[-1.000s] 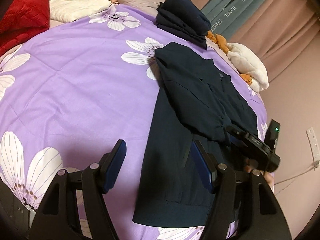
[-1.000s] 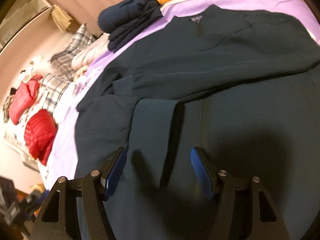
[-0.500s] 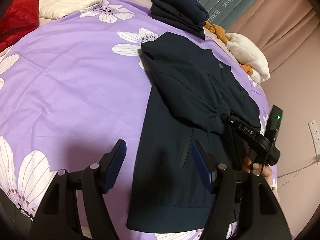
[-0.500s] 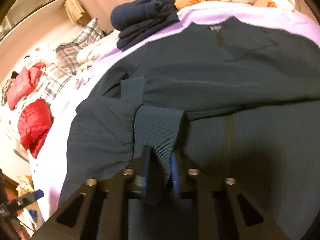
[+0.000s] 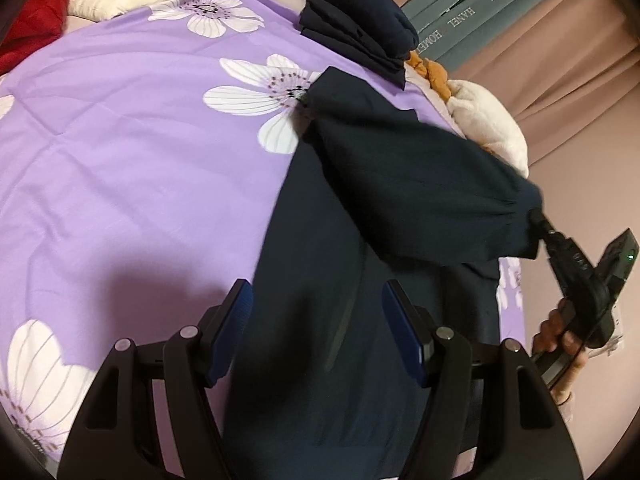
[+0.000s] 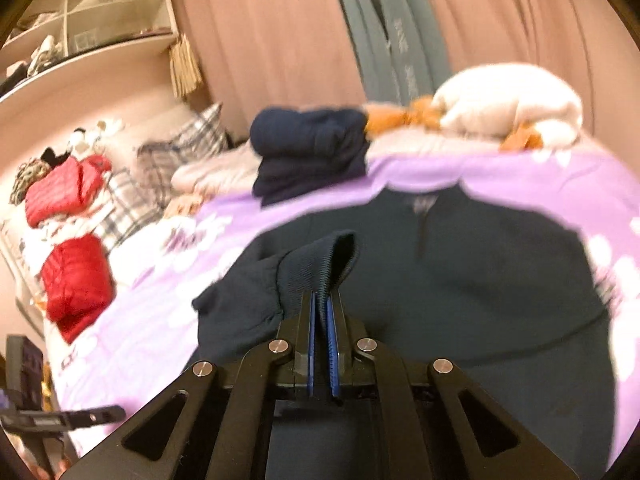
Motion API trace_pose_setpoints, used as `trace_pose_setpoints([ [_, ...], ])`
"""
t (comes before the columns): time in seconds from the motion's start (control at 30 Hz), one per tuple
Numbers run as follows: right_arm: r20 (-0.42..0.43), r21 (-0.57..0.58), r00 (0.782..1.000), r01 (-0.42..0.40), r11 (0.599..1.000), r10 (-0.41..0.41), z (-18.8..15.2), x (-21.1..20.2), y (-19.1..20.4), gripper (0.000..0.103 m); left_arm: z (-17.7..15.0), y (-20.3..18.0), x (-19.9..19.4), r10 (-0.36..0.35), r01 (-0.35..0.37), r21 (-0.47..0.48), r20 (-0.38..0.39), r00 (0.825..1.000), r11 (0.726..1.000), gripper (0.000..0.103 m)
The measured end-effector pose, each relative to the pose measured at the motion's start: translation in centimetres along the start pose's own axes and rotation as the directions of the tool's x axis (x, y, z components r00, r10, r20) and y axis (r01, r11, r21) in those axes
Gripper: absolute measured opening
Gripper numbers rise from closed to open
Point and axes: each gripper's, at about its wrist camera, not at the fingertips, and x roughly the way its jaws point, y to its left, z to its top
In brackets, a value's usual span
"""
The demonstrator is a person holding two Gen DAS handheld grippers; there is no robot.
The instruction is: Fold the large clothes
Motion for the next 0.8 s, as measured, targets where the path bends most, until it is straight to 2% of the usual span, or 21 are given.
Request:
trace_pose_setpoints([
  [0.17,0.077,0.035,0.993,0.086,0.996,-0.088,3.8,-2.1,-3.9,0.007,0.9,-1.3,1.7,-0.046,0.046,-0.013,-0.031,0.998,0.999,0.067],
  [0.3,0.072,0.086,0.983,0.163,0.983,-0.170,4.5,-1.8,-7.5,0.007,2.1,-2.5,4.0,-0.086,0.084,-0.031,-0.075,0.993,0.996,0.067],
  [0.4,0.032,0.117,0.973,0.223,0.968,-0.228,3.6,-1.1,-10.4,0.007,3.3,-3.6,5.9,-0.117,0.112,-0.051,-0.101,0.988,0.992,0.067],
  [0.53,-0.046,0.167,0.958,0.288,0.943,-0.284,1.6,0.8,-14.0,0.007,5.6,-4.5,8.1,-0.157,0.151,-0.082,-0.084,0.984,0.985,0.067],
  [0.63,-0.131,0.248,0.955,0.293,0.923,-0.267,-0.6,1.8,-16.8,0.007,7.8,-4.2,10.4,-0.150,0.142,-0.132,-0.050,0.987,0.981,0.067],
  [0.73,-0.204,0.235,0.938,0.324,0.916,-0.279,-2.7,3.1,-17.5,0.007,9.5,-3.8,12.6,-0.139,0.130,-0.175,-0.040,0.990,0.976,0.065],
  [0.8,-0.215,0.235,0.939,0.315,0.920,-0.267,-3.3,3.1,-17.8,0.007,10.3,-3.4,13.8,-0.157,0.147,-0.212,-0.029,0.987,0.966,0.065],
])
